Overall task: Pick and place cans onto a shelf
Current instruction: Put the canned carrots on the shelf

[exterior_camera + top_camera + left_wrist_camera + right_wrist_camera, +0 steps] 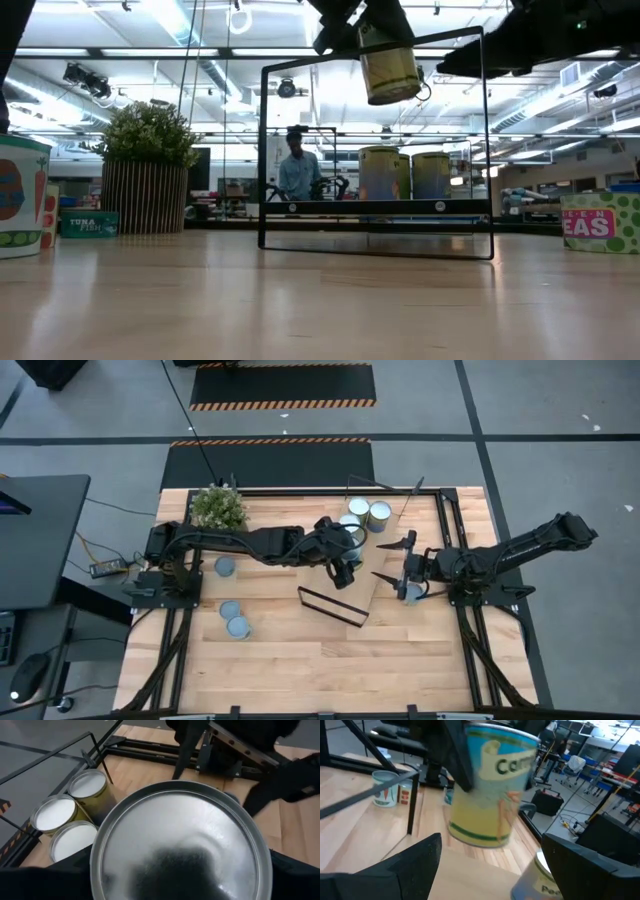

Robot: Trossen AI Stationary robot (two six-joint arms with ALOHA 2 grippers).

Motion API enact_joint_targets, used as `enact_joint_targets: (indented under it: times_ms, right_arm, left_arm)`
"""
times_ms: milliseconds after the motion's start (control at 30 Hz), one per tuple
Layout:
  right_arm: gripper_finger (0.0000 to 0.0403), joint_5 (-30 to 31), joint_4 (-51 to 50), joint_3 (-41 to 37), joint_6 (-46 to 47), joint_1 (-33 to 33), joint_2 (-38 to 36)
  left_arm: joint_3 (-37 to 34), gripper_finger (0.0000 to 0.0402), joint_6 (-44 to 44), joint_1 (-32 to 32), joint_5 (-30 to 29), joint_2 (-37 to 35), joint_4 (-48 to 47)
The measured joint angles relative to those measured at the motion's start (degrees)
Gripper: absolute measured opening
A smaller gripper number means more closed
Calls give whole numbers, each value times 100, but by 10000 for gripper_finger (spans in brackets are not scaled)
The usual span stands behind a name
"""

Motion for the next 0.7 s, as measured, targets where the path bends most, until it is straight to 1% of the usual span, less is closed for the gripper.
enact_joint_targets:
  times_ms: [267, 533, 700]
  right_arm:
    - [350, -2, 1227, 0, -487, -37, 783]
    - [350, -30, 1807, 0, -734, -276, 1157]
    - [350, -469, 1801, 86, -594, -462, 1155]
  left_arm:
    - [0, 318, 944, -9, -2, -2, 112]
    - [0, 318, 1891, -74, -2, -4, 261]
    - [0, 318, 2369, -131, 24, -4, 261]
